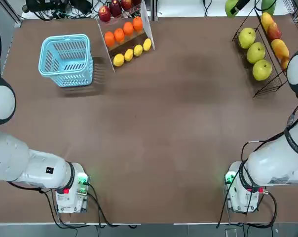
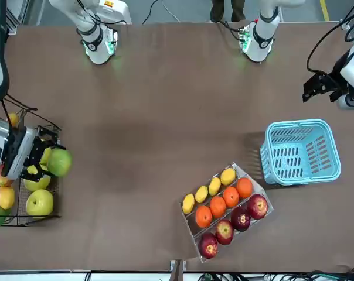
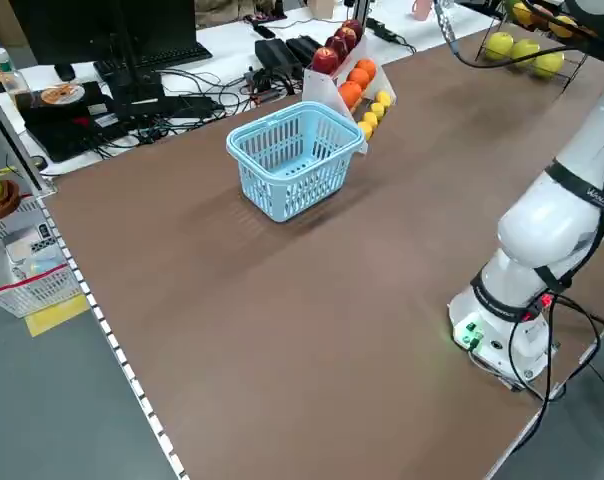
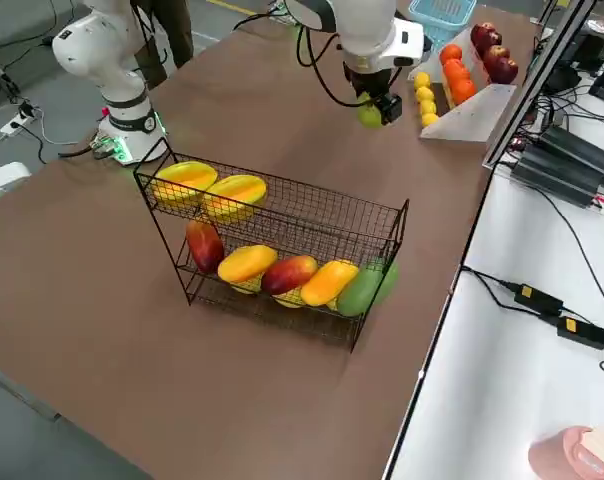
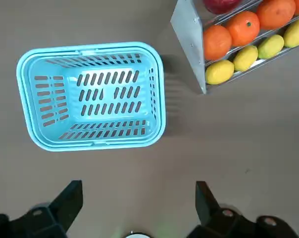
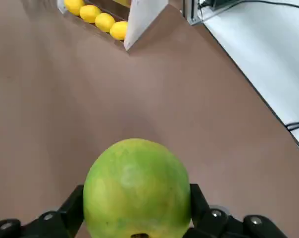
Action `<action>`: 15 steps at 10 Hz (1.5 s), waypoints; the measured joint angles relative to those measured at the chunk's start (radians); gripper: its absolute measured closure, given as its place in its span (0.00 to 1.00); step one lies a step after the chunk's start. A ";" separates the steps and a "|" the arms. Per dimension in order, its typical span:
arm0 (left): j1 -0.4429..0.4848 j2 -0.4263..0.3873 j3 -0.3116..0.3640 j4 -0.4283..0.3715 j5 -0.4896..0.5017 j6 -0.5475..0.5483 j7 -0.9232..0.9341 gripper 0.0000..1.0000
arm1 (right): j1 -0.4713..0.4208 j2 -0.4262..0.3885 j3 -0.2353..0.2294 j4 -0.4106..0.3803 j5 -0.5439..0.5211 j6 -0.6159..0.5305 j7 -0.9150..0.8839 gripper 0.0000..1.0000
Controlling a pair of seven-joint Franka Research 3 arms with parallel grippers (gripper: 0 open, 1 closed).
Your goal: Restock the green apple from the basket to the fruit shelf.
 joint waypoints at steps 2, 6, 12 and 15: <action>0.001 -0.002 0.001 0.000 0.000 0.000 0.000 0.00 | 0.012 -0.014 0.002 0.013 -0.056 0.001 0.088 0.13; 0.003 -0.011 0.005 0.000 0.000 0.000 0.000 0.00 | 0.048 -0.062 0.003 0.036 -0.148 -0.025 0.394 0.13; 0.001 -0.011 0.005 0.000 0.000 -0.001 -0.001 0.00 | 0.057 -0.075 0.004 0.129 -0.287 -0.185 0.753 0.13; 0.002 -0.011 0.007 0.001 0.000 0.001 0.002 0.00 | 0.052 -0.083 -0.004 0.195 -0.426 -0.315 0.802 0.13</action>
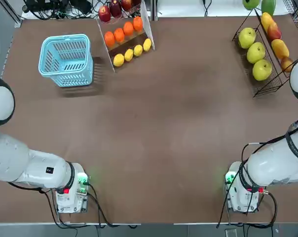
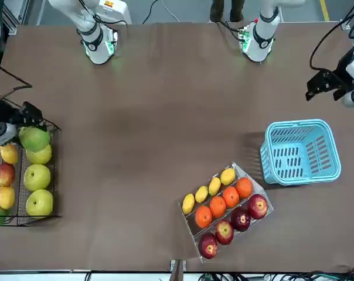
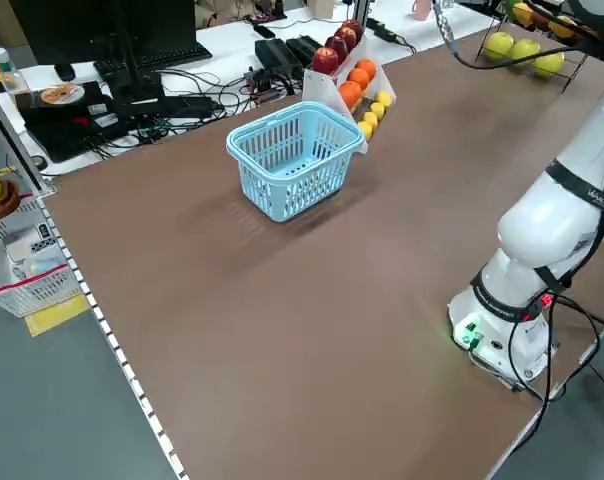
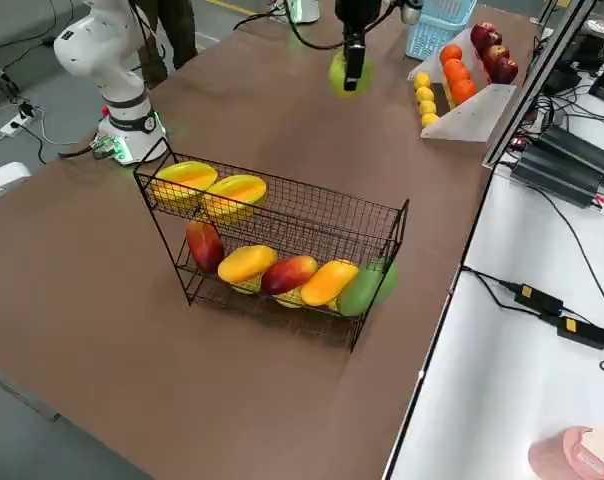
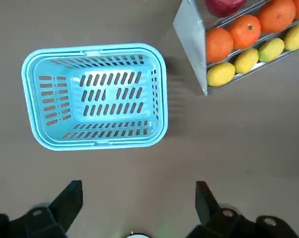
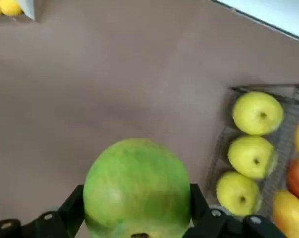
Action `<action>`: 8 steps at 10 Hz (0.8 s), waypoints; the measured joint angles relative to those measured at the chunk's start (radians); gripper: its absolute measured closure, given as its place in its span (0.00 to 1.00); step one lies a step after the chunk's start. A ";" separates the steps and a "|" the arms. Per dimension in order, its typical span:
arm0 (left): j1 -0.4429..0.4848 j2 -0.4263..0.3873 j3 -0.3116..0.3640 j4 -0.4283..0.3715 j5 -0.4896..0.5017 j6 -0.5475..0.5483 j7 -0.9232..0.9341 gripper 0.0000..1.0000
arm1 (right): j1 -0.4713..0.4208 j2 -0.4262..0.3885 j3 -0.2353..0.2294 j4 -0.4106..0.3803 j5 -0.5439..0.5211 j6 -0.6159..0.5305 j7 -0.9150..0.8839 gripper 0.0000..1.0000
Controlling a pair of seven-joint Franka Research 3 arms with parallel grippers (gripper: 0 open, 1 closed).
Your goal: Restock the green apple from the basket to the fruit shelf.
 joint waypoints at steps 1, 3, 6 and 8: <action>-0.001 0.000 -0.001 0.003 0.000 0.001 0.000 0.00 | -0.009 -0.009 -0.004 0.017 -0.044 -0.036 -0.001 0.13; -0.001 0.000 -0.001 0.009 0.000 0.001 0.000 0.00 | -0.023 -0.021 -0.008 0.051 -0.132 -0.090 -0.046 0.13; -0.001 0.000 -0.002 0.010 0.000 0.001 0.000 0.00 | -0.053 -0.030 -0.016 0.083 -0.253 -0.104 -0.214 0.13; -0.001 0.000 -0.002 0.011 0.000 0.001 0.000 0.00 | -0.085 -0.031 -0.017 0.093 -0.290 -0.099 -0.332 0.13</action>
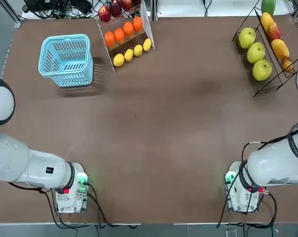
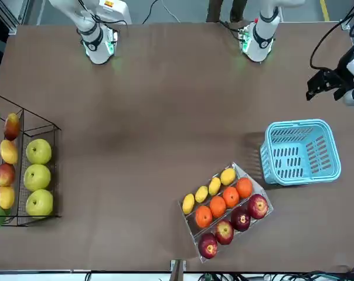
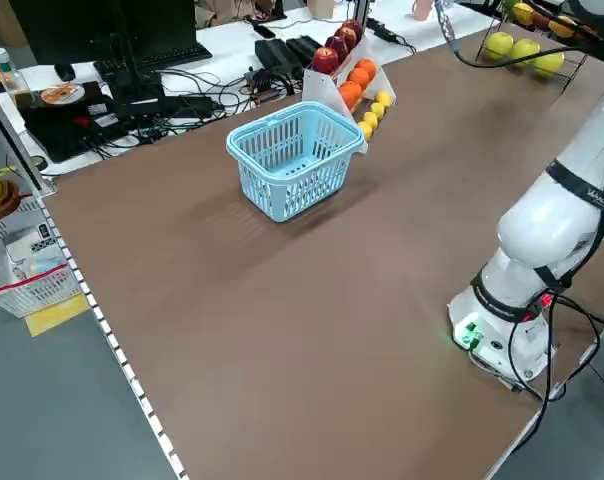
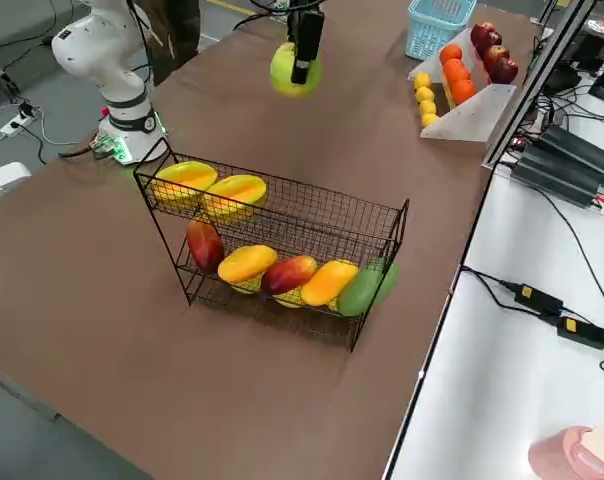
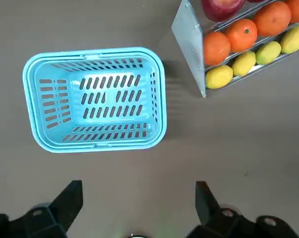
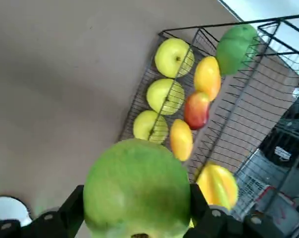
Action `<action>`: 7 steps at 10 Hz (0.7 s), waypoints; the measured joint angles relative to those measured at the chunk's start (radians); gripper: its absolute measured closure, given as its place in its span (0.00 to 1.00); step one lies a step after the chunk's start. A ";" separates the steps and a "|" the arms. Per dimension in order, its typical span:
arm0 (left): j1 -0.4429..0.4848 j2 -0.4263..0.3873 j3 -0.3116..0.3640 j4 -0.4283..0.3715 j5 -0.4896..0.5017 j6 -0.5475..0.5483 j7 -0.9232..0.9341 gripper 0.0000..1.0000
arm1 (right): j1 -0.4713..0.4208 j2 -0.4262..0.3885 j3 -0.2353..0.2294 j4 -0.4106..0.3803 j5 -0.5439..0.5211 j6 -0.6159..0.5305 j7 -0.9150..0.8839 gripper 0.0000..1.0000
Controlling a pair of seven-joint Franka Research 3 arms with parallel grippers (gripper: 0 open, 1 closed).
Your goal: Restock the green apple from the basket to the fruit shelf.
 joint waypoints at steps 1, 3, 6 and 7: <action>0.000 0.000 0.000 0.001 0.000 0.000 0.000 0.00 | -0.017 0.000 0.000 0.000 -0.014 0.019 -0.051 0.13; 0.000 0.000 0.001 0.001 0.000 0.000 0.000 0.00 | -0.053 0.001 -0.001 0.000 -0.030 0.074 -0.148 0.13; 0.000 0.000 0.000 0.002 0.000 0.000 0.000 0.00 | -0.098 0.015 -0.001 0.000 -0.032 0.143 -0.256 0.13; 0.000 0.000 0.000 0.002 0.000 0.000 0.000 0.00 | -0.109 0.026 -0.001 -0.001 -0.032 0.173 -0.278 0.13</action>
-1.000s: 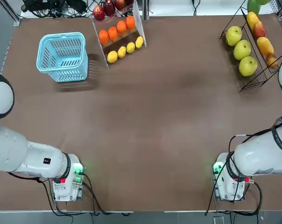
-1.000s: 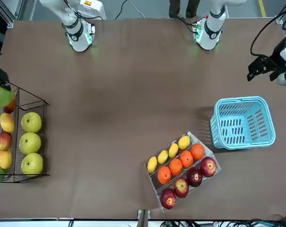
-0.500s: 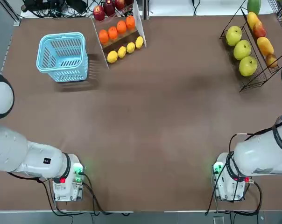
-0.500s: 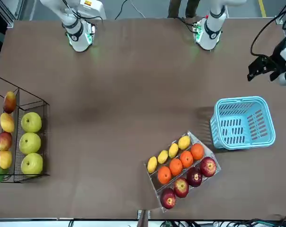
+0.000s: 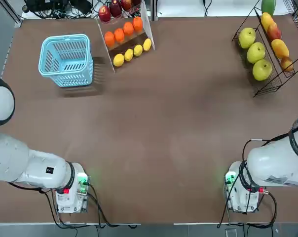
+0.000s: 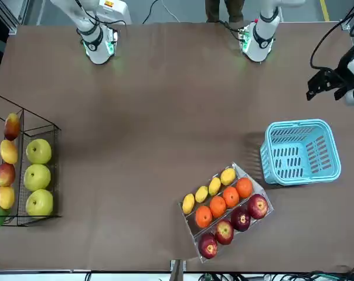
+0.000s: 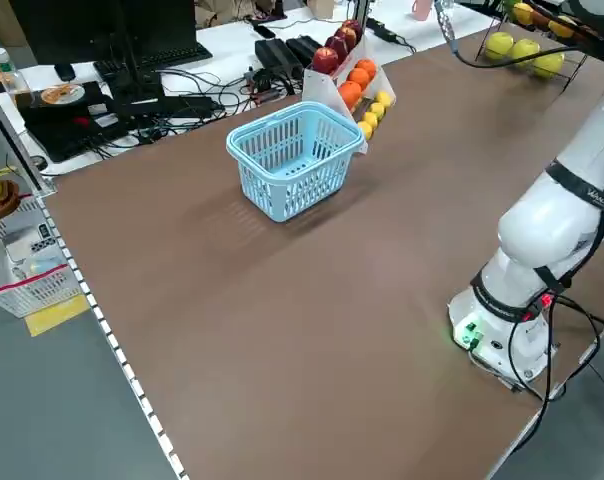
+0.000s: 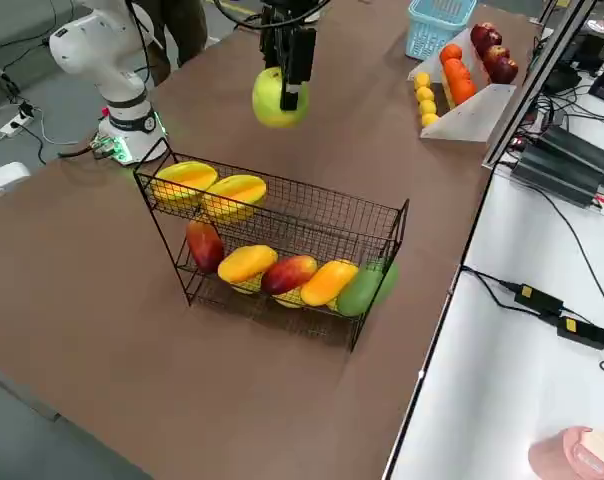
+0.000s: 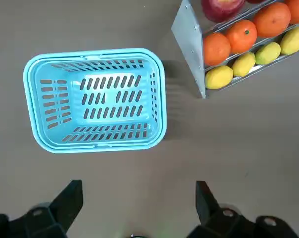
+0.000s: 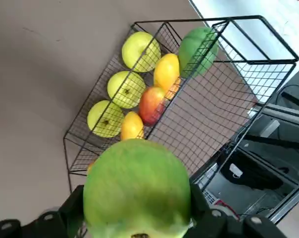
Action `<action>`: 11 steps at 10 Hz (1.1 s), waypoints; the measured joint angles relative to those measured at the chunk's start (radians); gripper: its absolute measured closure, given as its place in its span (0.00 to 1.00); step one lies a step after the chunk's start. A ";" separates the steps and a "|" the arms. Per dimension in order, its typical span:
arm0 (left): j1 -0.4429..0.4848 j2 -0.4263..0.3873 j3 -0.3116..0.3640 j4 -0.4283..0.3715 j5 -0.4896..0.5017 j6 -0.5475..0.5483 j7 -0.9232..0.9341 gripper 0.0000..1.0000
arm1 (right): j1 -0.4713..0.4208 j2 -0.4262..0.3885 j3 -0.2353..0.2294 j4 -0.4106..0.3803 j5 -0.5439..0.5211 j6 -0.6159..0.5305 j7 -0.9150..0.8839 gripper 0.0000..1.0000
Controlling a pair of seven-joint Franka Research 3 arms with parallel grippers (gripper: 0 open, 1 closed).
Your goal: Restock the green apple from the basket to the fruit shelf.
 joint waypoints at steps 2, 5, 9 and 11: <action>0.000 0.000 0.000 0.000 0.000 0.000 0.000 0.00 | -0.019 0.033 0.000 -0.003 0.000 0.044 -0.025 0.13; 0.000 0.000 0.001 0.000 0.000 0.000 0.000 0.00 | -0.051 0.083 0.001 -0.005 0.002 0.108 -0.055 0.13; 0.001 0.000 0.001 0.011 0.000 0.000 0.000 0.00 | -0.060 0.097 0.002 -0.005 0.003 0.142 -0.069 0.13; 0.001 0.000 0.002 0.011 0.000 0.000 0.000 0.00 | -0.068 0.103 0.002 -0.005 0.004 0.153 -0.092 0.13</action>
